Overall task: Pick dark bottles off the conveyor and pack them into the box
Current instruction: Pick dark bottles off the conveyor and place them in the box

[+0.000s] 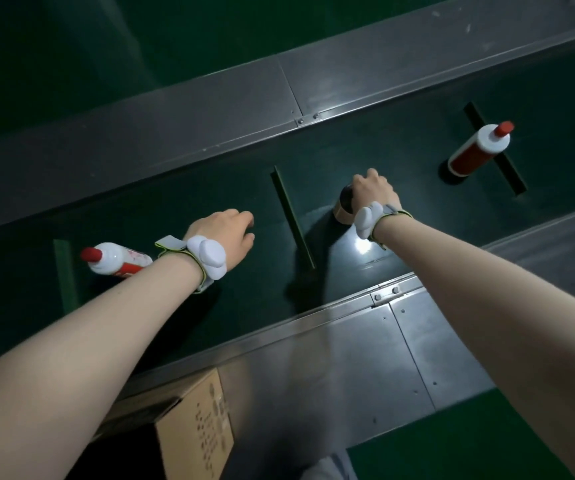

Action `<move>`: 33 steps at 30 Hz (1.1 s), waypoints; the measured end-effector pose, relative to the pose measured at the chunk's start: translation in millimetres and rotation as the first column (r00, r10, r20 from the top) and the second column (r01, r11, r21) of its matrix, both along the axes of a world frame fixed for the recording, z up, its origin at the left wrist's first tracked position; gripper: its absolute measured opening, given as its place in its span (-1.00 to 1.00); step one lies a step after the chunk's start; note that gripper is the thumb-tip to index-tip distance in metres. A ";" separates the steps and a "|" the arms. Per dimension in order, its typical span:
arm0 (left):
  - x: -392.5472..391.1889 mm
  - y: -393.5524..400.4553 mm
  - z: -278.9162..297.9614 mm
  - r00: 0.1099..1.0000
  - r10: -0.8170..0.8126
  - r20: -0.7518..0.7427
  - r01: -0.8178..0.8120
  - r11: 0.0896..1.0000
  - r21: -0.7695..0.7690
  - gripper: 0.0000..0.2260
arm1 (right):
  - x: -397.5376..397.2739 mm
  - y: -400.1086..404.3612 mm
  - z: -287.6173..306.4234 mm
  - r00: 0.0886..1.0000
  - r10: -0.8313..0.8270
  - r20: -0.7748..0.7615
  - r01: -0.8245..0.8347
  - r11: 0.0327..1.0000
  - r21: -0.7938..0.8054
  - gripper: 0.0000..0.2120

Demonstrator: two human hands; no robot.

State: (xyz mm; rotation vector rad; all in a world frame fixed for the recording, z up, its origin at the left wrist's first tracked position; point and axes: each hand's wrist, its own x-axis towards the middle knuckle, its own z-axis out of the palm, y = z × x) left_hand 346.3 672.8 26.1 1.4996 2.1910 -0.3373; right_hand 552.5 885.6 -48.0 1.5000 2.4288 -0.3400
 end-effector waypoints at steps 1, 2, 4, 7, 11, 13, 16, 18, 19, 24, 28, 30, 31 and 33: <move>0.0 -3.8 7.4 1.000 0.005 0.003 -0.005 1.000 0.022 -0.68 | -0.6 -6.1 8.1 1.000 0.012 -0.010 -0.012 1.000 -0.005 -0.78; -0.9 -14.8 24.1 1.000 0.013 0.001 -0.013 0.998 0.055 -0.68 | -1.6 -18.2 26.7 0.999 0.040 -0.026 -0.040 0.999 0.000 -0.80; -1.6 -30.6 49.6 1.000 0.030 0.001 -0.030 0.995 0.095 -0.68 | -7.1 -38.3 57.9 0.993 0.102 -0.058 -0.102 0.995 0.009 -0.82; -3.0 -69.4 91.2 0.998 0.058 0.002 -0.058 0.989 0.139 -0.67 | -16.5 -77.6 109.3 0.971 0.191 -0.140 -0.183 0.981 0.068 -0.84; 4.6 -129.8 139.6 0.997 0.071 0.004 -0.071 0.981 0.179 -0.67 | -23.5 -139.7 187.1 0.933 0.280 -0.224 -0.254 0.957 0.138 -0.79; 6.1 -152.5 155.7 0.997 0.078 0.002 -0.077 0.977 0.201 -0.68 | -29.4 -163.0 222.3 0.909 0.333 -0.251 -0.298 0.940 0.168 -0.79; 6.9 -210.8 184.4 0.995 0.096 -0.009 -0.092 0.969 0.230 -0.68 | -38.6 -226.4 280.4 0.850 0.446 -0.280 -0.388 0.890 0.238 -0.81; 7.0 -252.6 198.7 0.994 0.100 -0.031 -0.089 0.964 0.251 -0.68 | -44.5 -271.5 315.9 0.807 0.503 -0.308 -0.434 0.860 0.268 -0.80; 7.5 -272.6 205.2 0.994 0.101 -0.036 -0.089 0.963 0.254 -0.68 | -47.6 -294.1 330.5 0.789 0.529 -0.312 -0.460 0.846 0.271 -0.80; 9.1 -355.8 229.7 0.992 0.109 -0.061 -0.088 0.957 0.276 -0.72 | -62.7 -399.3 374.7 0.741 0.624 -0.249 -0.577 0.781 0.240 -0.82; 10.2 -412.3 232.5 0.993 0.116 -0.032 -0.101 0.948 0.302 -0.81 | -71.6 -471.2 382.3 0.708 0.685 -0.172 -0.664 0.728 0.171 -0.82; 10.8 -437.1 228.6 0.993 0.119 0.012 -0.116 0.935 0.335 -0.86 | -77.0 -499.1 377.5 0.702 0.699 -0.140 -0.688 0.715 0.120 -0.80; 10.9 -448.5 224.6 0.992 0.123 0.026 -0.125 0.932 0.342 -0.87 | -79.7 -511.6 373.9 0.693 0.711 -0.116 -0.705 0.703 0.093 -0.79; 11.8 -467.1 211.8 0.991 0.129 0.033 -0.133 0.938 0.319 -0.83 | -84.2 -531.6 363.4 0.674 0.736 -0.061 -0.735 0.677 0.044 -0.78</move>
